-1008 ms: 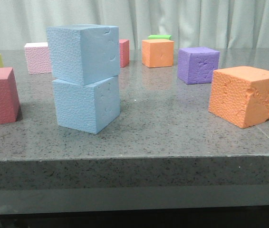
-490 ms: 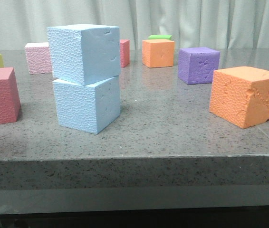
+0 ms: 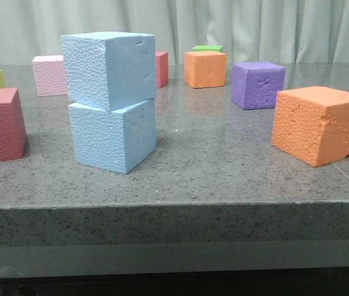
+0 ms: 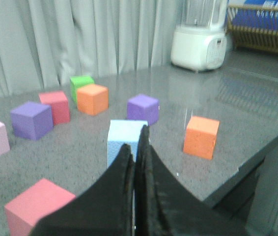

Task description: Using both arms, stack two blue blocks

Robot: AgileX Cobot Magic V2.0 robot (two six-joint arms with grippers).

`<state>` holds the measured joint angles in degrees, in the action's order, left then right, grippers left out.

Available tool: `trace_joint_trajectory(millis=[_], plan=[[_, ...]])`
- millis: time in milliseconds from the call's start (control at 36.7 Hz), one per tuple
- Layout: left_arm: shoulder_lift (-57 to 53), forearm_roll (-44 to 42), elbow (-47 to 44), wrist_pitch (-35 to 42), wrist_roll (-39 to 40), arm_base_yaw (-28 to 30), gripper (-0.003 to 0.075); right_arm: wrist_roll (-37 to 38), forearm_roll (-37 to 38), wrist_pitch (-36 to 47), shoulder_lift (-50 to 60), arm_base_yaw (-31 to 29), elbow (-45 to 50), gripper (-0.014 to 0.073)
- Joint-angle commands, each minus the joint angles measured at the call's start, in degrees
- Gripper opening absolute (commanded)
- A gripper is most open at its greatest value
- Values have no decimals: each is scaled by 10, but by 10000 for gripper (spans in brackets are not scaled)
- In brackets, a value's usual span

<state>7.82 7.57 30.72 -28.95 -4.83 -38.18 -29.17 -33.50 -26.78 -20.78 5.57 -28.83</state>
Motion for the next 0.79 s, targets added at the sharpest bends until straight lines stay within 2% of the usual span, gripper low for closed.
trace_joint_trajectory(millis=[0,763], plan=[[-23,5,5,59,0,-5,-20,0,-12,34,-4,-4,-14,-67],[-34,5,5,59,0,-5,-20,0,-12,34,-4,-4,-14,-67]])
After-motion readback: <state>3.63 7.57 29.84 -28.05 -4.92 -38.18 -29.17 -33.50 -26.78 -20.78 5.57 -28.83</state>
